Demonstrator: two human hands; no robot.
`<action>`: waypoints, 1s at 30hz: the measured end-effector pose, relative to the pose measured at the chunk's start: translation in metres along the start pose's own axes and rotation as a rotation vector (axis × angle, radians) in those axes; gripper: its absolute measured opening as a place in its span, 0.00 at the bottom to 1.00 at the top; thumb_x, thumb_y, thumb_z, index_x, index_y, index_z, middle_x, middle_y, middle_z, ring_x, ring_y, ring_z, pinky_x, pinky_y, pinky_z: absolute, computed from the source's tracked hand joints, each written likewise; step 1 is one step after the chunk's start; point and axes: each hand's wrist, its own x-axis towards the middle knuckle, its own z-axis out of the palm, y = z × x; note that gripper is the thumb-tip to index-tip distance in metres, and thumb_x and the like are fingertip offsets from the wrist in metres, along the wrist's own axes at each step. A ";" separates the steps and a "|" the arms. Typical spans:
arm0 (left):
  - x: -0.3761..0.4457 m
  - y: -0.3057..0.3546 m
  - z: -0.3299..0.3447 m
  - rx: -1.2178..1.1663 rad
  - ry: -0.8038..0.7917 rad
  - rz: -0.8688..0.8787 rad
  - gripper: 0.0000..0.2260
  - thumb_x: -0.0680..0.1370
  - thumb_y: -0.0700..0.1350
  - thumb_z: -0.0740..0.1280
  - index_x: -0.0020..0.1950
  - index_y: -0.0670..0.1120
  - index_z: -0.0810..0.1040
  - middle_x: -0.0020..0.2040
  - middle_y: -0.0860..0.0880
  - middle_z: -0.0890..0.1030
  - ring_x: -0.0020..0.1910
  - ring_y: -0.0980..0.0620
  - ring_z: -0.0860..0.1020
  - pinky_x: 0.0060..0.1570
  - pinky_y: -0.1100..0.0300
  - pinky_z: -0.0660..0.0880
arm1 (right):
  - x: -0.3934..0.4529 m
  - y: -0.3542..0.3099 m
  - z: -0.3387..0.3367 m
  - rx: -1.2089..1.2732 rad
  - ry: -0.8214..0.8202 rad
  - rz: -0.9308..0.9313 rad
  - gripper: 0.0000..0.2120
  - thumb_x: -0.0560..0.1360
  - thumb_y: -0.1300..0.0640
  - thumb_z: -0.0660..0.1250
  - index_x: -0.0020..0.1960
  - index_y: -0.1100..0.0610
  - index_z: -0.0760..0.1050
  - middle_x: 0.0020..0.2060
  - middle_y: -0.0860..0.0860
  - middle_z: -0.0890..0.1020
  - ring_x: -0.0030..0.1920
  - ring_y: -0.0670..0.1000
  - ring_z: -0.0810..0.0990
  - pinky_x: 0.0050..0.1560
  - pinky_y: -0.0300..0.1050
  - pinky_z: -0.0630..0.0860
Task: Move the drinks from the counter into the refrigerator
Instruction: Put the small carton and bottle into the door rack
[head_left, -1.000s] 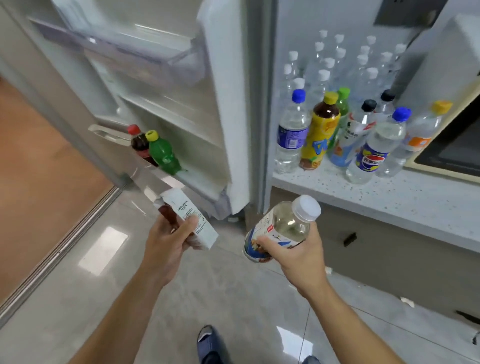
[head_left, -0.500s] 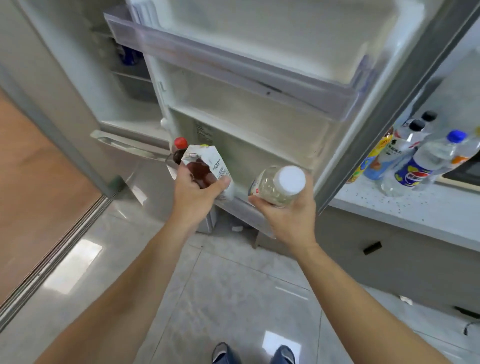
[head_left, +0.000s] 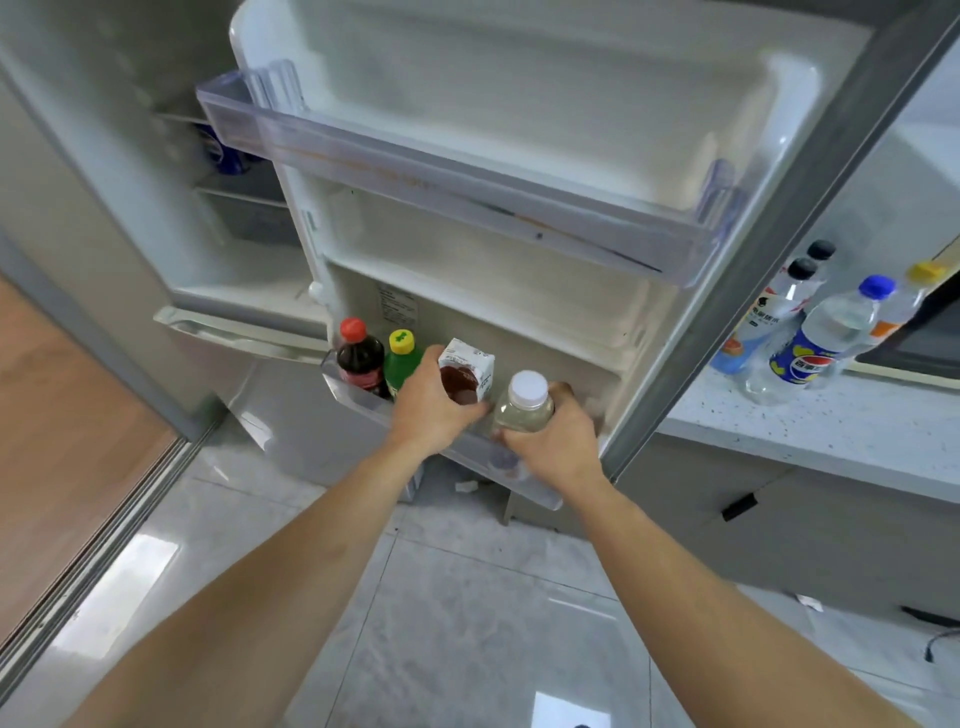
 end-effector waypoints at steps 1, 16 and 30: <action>0.000 -0.003 0.000 0.037 -0.003 -0.007 0.31 0.63 0.49 0.81 0.61 0.51 0.71 0.51 0.55 0.79 0.54 0.51 0.79 0.47 0.61 0.69 | 0.001 -0.001 0.000 -0.011 -0.020 0.009 0.28 0.63 0.51 0.81 0.53 0.48 0.67 0.38 0.39 0.77 0.42 0.45 0.78 0.34 0.25 0.68; 0.001 -0.007 -0.009 0.194 -0.080 -0.026 0.32 0.65 0.53 0.81 0.65 0.48 0.73 0.56 0.51 0.81 0.53 0.51 0.79 0.47 0.62 0.69 | -0.008 -0.004 -0.011 -0.081 -0.079 0.015 0.35 0.67 0.52 0.79 0.69 0.52 0.67 0.60 0.50 0.79 0.55 0.49 0.77 0.54 0.39 0.71; -0.075 -0.002 0.000 -0.256 0.336 0.191 0.11 0.79 0.41 0.68 0.61 0.43 0.76 0.57 0.44 0.77 0.55 0.52 0.78 0.55 0.58 0.77 | -0.059 0.018 -0.037 0.004 0.245 -0.335 0.13 0.73 0.58 0.72 0.57 0.53 0.78 0.48 0.47 0.78 0.44 0.43 0.75 0.48 0.39 0.76</action>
